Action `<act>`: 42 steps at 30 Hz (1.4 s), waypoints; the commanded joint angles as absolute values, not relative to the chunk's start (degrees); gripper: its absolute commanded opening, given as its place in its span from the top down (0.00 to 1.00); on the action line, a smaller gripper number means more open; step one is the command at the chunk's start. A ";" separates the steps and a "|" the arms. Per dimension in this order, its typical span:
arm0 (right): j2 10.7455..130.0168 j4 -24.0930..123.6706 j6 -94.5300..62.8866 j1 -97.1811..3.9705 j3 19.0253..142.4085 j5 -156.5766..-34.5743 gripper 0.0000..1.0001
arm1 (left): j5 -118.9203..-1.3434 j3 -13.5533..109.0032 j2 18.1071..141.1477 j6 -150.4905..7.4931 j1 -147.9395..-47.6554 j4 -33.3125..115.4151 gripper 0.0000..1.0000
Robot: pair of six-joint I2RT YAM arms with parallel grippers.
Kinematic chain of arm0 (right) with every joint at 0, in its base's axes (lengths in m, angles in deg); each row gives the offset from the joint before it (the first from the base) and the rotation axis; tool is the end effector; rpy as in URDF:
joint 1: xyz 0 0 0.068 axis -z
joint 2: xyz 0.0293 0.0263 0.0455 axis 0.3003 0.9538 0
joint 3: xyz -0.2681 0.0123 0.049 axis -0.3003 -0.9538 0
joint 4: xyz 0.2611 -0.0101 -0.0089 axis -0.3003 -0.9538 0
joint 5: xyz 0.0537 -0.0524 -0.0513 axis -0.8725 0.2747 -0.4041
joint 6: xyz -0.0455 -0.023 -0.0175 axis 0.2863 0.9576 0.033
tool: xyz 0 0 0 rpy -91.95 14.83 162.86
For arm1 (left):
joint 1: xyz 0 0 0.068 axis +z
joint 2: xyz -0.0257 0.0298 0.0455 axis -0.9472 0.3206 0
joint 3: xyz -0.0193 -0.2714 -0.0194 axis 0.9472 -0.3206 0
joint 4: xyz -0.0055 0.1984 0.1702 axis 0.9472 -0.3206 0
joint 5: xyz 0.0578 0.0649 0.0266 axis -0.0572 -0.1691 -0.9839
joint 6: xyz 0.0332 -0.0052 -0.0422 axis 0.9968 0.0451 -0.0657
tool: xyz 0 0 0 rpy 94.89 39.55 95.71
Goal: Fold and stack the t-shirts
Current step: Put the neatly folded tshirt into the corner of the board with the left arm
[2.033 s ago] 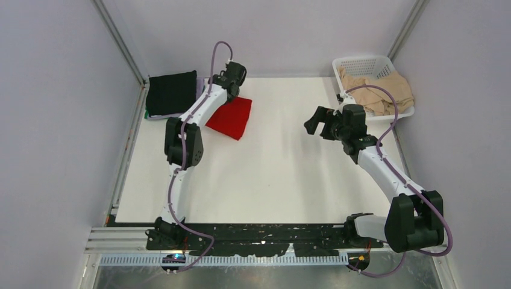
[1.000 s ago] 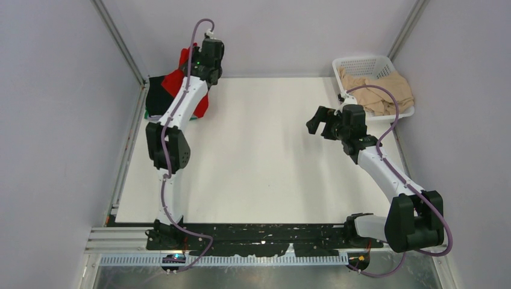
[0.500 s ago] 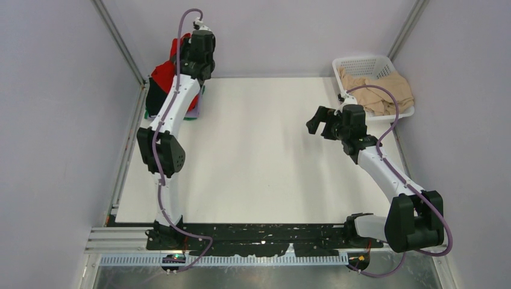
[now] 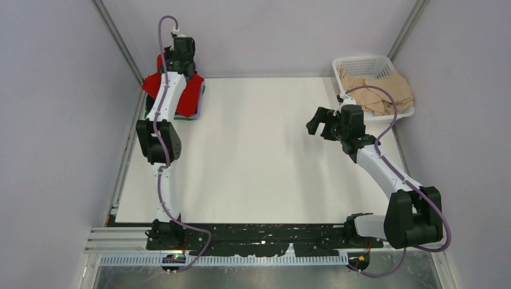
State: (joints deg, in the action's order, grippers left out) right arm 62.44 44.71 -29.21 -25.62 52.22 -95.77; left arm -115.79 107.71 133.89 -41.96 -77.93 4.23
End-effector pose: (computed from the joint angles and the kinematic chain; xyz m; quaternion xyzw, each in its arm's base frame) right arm 0.2795 0.0449 0.2553 0.0584 0.8699 0.1768 0.4568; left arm 0.5132 -0.0332 0.3349 -0.0189 0.8247 0.3939 0.4054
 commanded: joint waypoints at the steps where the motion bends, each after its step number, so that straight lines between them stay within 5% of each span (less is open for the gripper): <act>1: 62.52 45.66 -28.55 -25.48 53.59 -94.33 0.05 | -113.32 112.86 135.95 -46.58 -74.43 5.13 1.00; 11: 63.03 46.00 -28.87 -25.45 53.81 -94.25 0.05 | -103.23 115.18 140.54 -58.70 -67.04 2.65 1.00; 12: 63.12 46.12 -28.91 -25.47 53.84 -94.26 0.05 | -102.72 115.24 140.76 -59.38 -66.43 2.37 0.91; 13: 63.24 46.14 -28.90 -25.47 53.86 -94.26 0.05 | -102.24 115.20 140.92 -61.59 -65.68 2.21 0.69; 15: 63.63 46.02 -28.94 -25.48 54.09 -94.31 0.05 | -100.97 115.32 140.64 -64.03 -64.85 1.32 0.06; 16: 63.77 45.95 -28.91 -25.52 54.21 -94.41 0.05 | -100.61 115.25 140.15 -64.84 -64.66 1.01 0.01; 29: 63.83 46.03 -28.84 -25.48 53.73 -95.06 0.05 | -74.52 98.14 123.99 -58.61 -69.31 7.61 0.00; 34: 63.56 45.96 -28.45 -25.48 53.43 -94.98 0.04 | -77.88 100.59 127.63 -49.67 -74.21 3.69 0.01; 42: 63.93 45.99 -28.21 -25.48 53.42 -94.72 0.05 | -75.93 106.83 134.97 -48.23 -74.97 -2.28 0.16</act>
State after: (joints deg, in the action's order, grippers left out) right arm 64.46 44.69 -29.02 -25.62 52.24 -94.92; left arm -77.69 105.00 133.43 -50.40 -76.38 0.53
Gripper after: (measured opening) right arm 0.955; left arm 0.844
